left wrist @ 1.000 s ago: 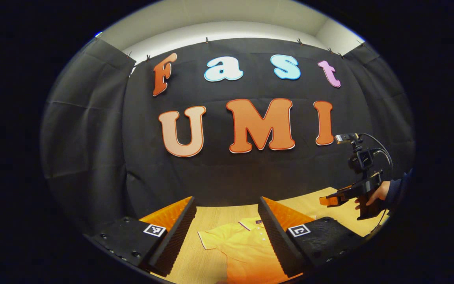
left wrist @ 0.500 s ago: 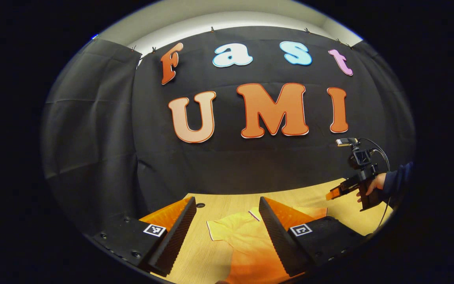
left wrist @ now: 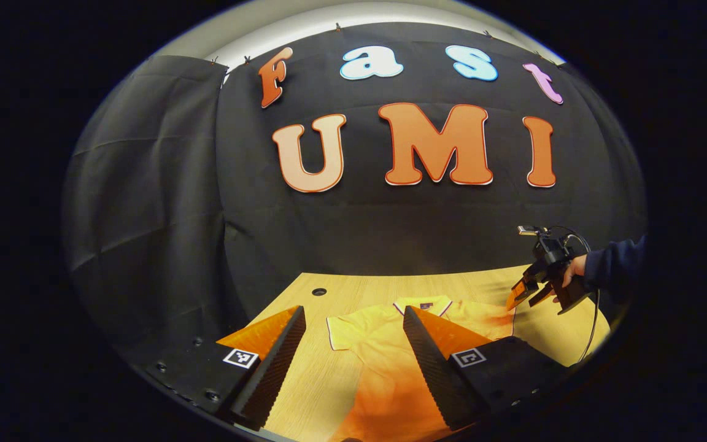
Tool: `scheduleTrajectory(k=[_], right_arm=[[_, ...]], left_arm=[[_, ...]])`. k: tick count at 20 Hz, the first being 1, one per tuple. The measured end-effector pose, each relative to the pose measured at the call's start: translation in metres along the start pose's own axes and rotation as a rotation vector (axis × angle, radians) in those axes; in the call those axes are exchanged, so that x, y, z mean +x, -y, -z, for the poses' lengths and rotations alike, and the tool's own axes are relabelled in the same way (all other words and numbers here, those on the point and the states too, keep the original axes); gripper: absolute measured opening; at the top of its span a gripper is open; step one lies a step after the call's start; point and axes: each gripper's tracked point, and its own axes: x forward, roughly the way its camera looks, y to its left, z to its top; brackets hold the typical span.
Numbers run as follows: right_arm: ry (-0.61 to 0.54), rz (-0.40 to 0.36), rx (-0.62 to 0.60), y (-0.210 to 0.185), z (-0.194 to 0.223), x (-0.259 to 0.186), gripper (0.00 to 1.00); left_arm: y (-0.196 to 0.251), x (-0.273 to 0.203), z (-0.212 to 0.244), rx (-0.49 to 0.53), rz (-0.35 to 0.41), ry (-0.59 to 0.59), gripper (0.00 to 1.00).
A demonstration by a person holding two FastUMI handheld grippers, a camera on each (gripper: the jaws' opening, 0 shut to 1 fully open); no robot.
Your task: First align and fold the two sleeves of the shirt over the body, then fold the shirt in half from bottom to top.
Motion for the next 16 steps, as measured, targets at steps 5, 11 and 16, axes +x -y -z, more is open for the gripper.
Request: scheduleTrajectory(k=[5,11,16], right_arm=[[-0.119,0.045,-0.005,0.006,0.016,0.035,0.88],[-0.184,0.122,-0.034,-0.006,0.025,0.050,0.61],[-0.184,0.031,0.019,-0.013,0.017,0.058,0.19]], left_arm=[[0.002,-0.004,0.007,0.012,-0.019,-0.032,0.98],[-0.003,-0.001,0.014,-0.005,-0.048,-0.068,0.98],[-0.011,0.005,0.023,-0.053,-0.068,-0.095,0.98]])
